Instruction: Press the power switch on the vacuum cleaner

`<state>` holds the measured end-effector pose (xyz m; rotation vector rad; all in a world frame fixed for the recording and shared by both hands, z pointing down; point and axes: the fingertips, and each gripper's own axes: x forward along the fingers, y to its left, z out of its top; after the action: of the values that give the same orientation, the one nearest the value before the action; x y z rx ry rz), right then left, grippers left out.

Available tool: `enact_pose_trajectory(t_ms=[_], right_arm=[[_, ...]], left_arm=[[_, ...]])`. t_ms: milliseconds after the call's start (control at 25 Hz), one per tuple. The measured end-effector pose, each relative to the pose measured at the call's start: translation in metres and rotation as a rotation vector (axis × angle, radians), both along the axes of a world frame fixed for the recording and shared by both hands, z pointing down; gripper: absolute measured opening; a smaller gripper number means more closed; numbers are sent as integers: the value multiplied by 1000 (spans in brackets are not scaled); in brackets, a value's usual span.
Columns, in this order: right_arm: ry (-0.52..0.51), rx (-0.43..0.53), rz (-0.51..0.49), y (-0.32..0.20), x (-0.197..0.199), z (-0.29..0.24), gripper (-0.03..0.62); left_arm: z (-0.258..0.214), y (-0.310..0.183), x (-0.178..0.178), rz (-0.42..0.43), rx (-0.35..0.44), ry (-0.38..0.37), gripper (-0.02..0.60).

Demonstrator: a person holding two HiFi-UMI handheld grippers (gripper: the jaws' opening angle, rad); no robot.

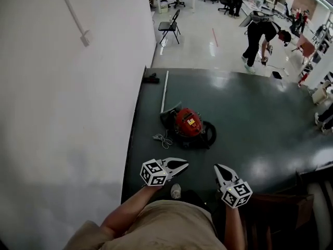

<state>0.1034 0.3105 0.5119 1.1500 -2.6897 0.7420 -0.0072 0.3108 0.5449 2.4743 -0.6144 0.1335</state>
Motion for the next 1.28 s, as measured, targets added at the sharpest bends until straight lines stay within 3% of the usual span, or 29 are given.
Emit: enact_pose_trajectory(t_ms=[200,360,560,680,960,1120,1280], right_arm=[[-2,51,-26,-15,11,-7,9],[-60,24,-65,-26,27,2,9],[-85,31,-136,-52,32,-4,9],[-113,48,-179,-67,46,-13,9],[-79,30,-104,-128,84,10,9],[-62,-11,-149,-138,82,21,9],[-42,-44,-132,-161,84,36,9]], left_arm=[[-1,-14,13,47,18,-20,3],[-7,-23,28,71,24,-22,3],[-14,-58,33,10,-26,4,3],[-32,-70,54,7,-19,21,3],[-37,-123,86,-29,33,-23,3],[-30,-130,95,-56,3,1,3],[-14,-136,100,-32,-20,-15,3]])
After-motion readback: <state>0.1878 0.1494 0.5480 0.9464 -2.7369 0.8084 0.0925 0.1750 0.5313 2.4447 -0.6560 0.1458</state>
